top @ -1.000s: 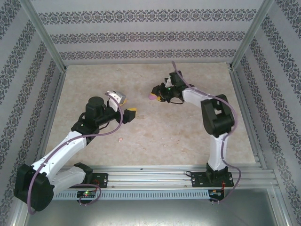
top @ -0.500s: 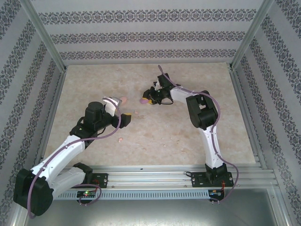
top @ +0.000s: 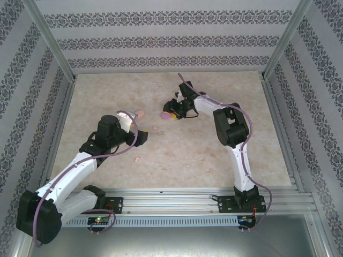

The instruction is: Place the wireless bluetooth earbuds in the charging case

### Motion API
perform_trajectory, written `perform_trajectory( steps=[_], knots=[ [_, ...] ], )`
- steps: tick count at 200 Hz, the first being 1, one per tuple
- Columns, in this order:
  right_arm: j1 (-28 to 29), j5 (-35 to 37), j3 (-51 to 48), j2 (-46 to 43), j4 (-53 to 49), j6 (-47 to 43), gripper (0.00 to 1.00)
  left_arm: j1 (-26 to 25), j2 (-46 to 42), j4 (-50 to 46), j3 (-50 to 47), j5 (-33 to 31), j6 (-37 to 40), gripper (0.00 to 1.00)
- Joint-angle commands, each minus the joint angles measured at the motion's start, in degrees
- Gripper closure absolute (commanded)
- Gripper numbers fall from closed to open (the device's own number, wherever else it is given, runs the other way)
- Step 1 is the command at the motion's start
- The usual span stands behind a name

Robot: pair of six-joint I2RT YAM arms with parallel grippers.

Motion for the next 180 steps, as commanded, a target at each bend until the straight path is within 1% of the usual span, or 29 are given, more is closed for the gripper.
perform_trajectory(
  steps=[1, 19, 52, 83, 104, 131, 153, 180],
  knots=[
    [-0.50, 6.20, 2.05, -3.44, -9.87, -5.26, 0.51, 1.44, 1.11, -4.94, 3.60, -0.82, -1.43, 0.16],
    [-0.73, 8.33, 2.21, -5.26, -12.43, -7.03, 0.50, 2.91, 3.35, -7.77, 6.05, -0.83, -1.00, 0.16],
    [-1.12, 10.31, -0.18, -9.96, -14.20, -8.78, 0.49, 7.21, 10.62, -13.19, 11.90, 1.62, 0.54, 0.16],
    [-0.98, 10.78, -5.80, -16.34, -14.19, -8.88, 0.48, 11.19, 18.24, -15.27, 17.25, 7.34, 2.20, 0.17],
    [-0.70, 11.73, -11.71, -22.12, -13.34, -7.94, 0.47, 12.59, 23.70, -17.81, 22.35, 8.82, 6.44, 0.18],
    [0.69, 14.16, -19.83, -31.32, -13.54, -6.73, 0.47, 13.26, 32.34, -23.60, 31.02, 8.34, 10.56, 0.20],
    [2.59, 16.89, -26.04, -39.01, -14.27, -5.71, 0.46, 13.33, 39.39, -28.21, 37.13, 6.49, 12.98, 0.20],
    [4.73, 19.81, -35.58, -48.79, -12.29, -2.24, 0.46, 13.34, 47.88, -33.64, 44.30, 4.19, 13.14, 0.20]
  ],
)
